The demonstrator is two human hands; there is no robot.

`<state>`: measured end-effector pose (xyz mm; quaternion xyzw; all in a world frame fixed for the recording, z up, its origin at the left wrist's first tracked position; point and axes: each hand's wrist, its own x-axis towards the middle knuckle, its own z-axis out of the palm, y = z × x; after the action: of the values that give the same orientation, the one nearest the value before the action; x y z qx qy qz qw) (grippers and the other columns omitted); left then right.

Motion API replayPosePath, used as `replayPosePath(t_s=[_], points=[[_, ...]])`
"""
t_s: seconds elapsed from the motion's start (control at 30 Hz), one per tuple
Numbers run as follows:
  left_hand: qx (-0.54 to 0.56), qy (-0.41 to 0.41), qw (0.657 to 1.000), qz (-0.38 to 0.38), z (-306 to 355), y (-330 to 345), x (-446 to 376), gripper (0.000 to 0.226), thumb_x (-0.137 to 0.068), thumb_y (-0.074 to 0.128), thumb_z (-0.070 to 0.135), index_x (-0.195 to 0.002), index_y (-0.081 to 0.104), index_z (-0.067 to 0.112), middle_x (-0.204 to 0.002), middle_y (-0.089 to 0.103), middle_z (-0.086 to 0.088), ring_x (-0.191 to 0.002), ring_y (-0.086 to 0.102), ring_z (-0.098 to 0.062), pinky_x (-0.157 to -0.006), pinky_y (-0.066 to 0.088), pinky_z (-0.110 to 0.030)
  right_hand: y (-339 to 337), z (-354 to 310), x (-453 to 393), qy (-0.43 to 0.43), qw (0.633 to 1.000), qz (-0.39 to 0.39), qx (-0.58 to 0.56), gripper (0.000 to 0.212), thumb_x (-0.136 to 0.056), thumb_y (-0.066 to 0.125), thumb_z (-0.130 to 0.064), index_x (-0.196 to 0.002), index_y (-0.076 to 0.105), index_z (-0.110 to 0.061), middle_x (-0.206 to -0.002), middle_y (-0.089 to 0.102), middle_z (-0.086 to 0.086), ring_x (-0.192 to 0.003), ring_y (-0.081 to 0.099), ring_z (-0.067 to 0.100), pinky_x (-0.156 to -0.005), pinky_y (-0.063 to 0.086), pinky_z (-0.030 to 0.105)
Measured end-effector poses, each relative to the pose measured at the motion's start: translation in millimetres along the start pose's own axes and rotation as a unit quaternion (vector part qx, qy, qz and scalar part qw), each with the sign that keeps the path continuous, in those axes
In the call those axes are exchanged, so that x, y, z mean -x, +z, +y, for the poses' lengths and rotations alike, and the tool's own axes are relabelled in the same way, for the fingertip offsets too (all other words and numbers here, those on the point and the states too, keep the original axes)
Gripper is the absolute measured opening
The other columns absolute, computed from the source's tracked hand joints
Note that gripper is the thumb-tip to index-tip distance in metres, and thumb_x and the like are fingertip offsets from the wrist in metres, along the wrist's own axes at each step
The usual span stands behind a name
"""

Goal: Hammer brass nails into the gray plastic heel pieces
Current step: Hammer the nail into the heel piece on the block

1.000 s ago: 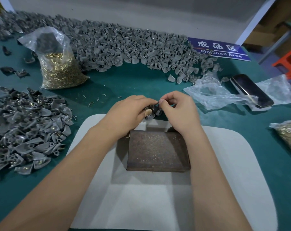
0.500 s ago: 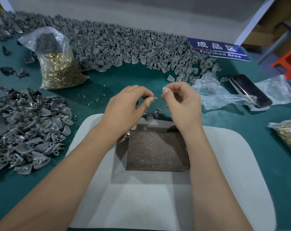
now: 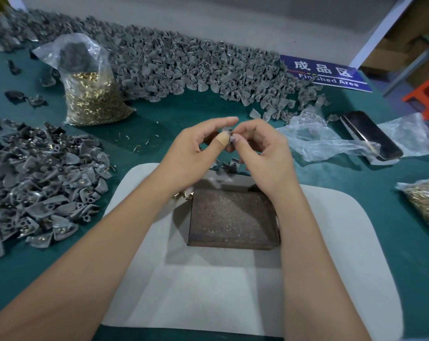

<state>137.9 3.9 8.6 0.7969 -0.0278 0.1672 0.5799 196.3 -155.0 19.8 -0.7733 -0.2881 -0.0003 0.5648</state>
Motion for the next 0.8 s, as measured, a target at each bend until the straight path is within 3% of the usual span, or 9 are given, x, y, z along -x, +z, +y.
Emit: replayPosePath(t_s=[0.1,0.2,0.33,0.57,0.67,0.8], points=[[0.000,-0.003,1.000,-0.002,-2.9,-0.1,0.3,0.030,-0.105,0.055,0.019,-0.134,0.063,0.020,-0.099,0.075,0.007,-0.093,0.068,-0.002,-0.083,0.053,-0.022,-0.6,0.1,0.6,-0.006,0.999,0.031,0.010,0.008,-0.096,0.065,-0.003,-0.097,0.070,-0.010,-0.082,0.073,-0.003,-0.080,0.070,0.012,-0.075,0.055,0.027],[-0.011,-0.014,1.000,0.013,-7.2,0.3,1.1,0.030,-0.106,0.052,0.016,-0.135,0.060,0.019,-0.101,0.076,0.010,-0.097,0.068,-0.001,-0.085,0.055,-0.026,-1.9,-0.5,0.8,-0.009,0.997,0.072,0.038,0.008,-0.096,0.066,-0.009,-0.097,0.072,-0.014,-0.085,0.070,-0.011,-0.078,0.065,0.005,-0.073,0.051,0.020],[-0.009,-0.003,1.000,0.027,-7.8,2.1,1.2,0.027,-0.104,0.055,0.012,-0.129,0.059,0.022,-0.107,0.073,0.015,-0.095,0.068,0.004,-0.082,0.049,-0.013,-1.7,-0.8,2.5,-0.038,0.993,0.067,0.087,0.007,-0.096,0.067,-0.012,-0.099,0.073,-0.016,-0.089,0.072,-0.011,-0.086,0.068,0.009,-0.078,0.054,0.024],[-0.047,0.000,0.998,0.043,-8.7,3.7,3.0,0.025,-0.100,0.060,0.023,-0.122,0.054,0.031,-0.103,0.069,0.026,-0.095,0.068,-0.007,-0.080,0.052,-0.029,-0.7,0.4,3.2,-0.034,0.993,0.061,0.100,0.006,-0.095,0.069,-0.015,-0.098,0.074,-0.018,-0.090,0.072,-0.013,-0.088,0.068,0.011,-0.080,0.056,0.029],[-0.055,0.032,0.997,0.034,-6.0,2.9,2.7,0.025,-0.096,0.066,0.020,-0.118,0.058,0.029,-0.109,0.067,0.021,-0.107,0.063,0.002,-0.089,0.046,-0.013,0.4,-0.4,3.3,-0.025,0.993,0.060,0.101,0.006,-0.095,0.069,-0.014,-0.097,0.075,-0.017,-0.088,0.073,-0.012,-0.085,0.069,0.011,-0.079,0.056,0.030],[-0.087,0.036,0.996,0.010,-5.2,2.1,2.7,0.031,-0.092,0.071,0.017,-0.121,0.064,0.026,-0.100,0.067,0.014,-0.093,0.062,-0.005,-0.075,0.043,-0.009,0.2,-1.1,2.8,-0.015,0.993,0.063,0.100,0.007,-0.095,0.069,-0.013,-0.095,0.074,-0.017,-0.085,0.072,-0.011,-0.081,0.068,0.010,-0.076,0.056,0.028]])
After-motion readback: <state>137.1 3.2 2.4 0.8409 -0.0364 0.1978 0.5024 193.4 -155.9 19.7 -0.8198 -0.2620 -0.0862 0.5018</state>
